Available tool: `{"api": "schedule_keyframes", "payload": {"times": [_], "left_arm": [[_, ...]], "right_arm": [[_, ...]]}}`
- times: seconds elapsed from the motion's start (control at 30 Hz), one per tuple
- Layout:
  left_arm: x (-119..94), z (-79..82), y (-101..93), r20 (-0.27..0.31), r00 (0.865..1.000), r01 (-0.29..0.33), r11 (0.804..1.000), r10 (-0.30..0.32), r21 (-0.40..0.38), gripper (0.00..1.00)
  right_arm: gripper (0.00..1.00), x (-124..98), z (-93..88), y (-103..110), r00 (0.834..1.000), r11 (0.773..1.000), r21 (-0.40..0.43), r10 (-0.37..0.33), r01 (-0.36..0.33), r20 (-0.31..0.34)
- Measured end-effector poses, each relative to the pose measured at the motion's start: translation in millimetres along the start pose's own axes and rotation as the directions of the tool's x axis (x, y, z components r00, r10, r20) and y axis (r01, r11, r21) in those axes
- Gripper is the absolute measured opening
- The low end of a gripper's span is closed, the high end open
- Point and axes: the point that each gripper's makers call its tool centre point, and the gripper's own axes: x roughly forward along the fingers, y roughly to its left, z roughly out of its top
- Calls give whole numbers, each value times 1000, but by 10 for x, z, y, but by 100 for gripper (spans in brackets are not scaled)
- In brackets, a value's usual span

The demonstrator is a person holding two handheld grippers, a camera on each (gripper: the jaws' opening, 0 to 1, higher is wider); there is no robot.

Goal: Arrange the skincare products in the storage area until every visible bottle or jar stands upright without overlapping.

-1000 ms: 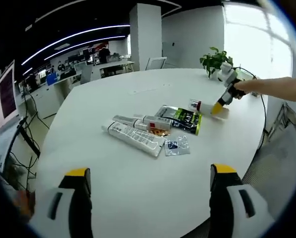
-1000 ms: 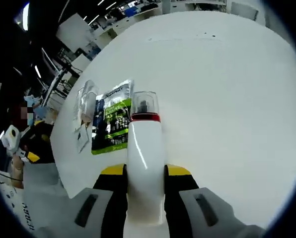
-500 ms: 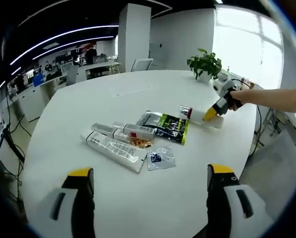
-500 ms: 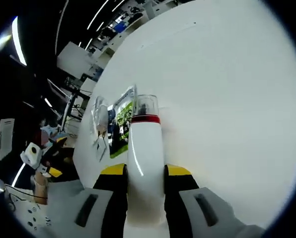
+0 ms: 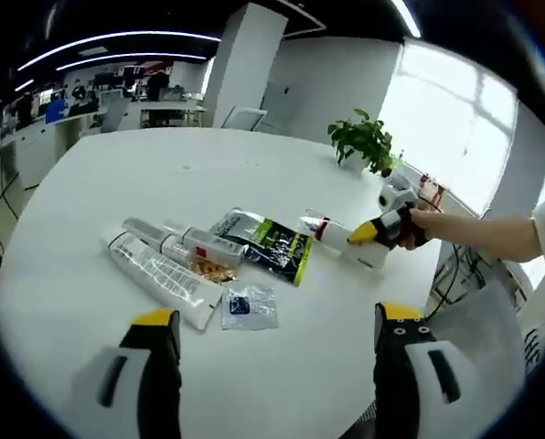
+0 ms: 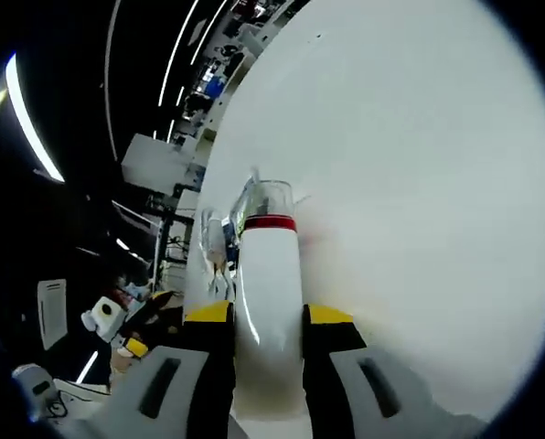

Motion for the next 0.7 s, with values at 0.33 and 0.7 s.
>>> {"api": "schedule_keyframes", "payload": {"times": [0.33, 0.7], "left_arm": [[187, -40, -197, 3, 991, 132, 989, -132, -61, 87], [330, -62, -405, 8, 973, 231, 959, -233, -166, 86]], "right_arm": [[26, 40, -123, 144, 993, 991, 75, 104, -109, 60], [27, 82, -233, 392, 981, 981, 64, 180, -185, 75]]}}
